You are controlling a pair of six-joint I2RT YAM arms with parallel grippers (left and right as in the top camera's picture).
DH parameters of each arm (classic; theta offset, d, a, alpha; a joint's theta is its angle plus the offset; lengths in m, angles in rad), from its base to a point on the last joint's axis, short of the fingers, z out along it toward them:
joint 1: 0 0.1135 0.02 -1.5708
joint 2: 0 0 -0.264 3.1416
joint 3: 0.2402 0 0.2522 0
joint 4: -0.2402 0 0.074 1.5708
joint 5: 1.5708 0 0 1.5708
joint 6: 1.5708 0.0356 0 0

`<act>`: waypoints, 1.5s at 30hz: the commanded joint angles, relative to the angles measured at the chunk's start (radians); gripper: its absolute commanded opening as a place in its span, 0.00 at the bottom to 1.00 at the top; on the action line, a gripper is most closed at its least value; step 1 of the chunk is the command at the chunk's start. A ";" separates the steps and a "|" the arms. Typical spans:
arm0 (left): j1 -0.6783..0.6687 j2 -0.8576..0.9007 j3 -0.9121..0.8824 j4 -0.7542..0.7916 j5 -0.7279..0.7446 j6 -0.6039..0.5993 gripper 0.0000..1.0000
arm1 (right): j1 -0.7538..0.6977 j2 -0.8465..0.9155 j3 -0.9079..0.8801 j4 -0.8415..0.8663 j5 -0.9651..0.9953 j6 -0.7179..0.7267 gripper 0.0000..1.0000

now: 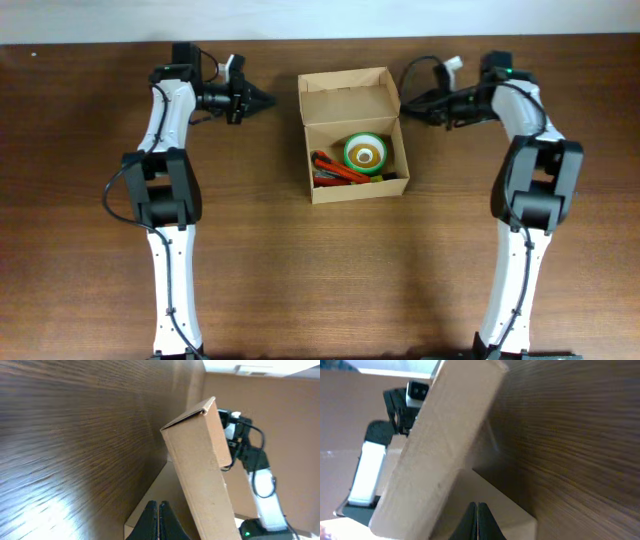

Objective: Pack container
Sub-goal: 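Fold the box lid down over the box with both grippers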

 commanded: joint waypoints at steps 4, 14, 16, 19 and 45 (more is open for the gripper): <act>-0.089 0.074 -0.010 0.013 -0.010 0.014 0.02 | 0.014 0.004 0.012 -0.002 -0.002 -0.021 0.03; -0.126 0.078 -0.010 0.261 0.047 -0.109 0.02 | 0.023 0.004 0.012 -0.038 -0.034 -0.050 0.04; -0.131 0.078 -0.010 0.307 0.067 -0.109 0.02 | 0.027 0.004 0.013 -0.039 -0.046 -0.051 0.03; -0.140 0.077 -0.003 0.384 0.090 -0.109 0.02 | 0.036 0.003 0.013 -0.039 -0.073 -0.053 0.04; -0.241 0.052 0.629 -0.216 0.032 0.300 0.02 | 0.085 -0.040 0.521 -0.623 0.160 -0.392 0.04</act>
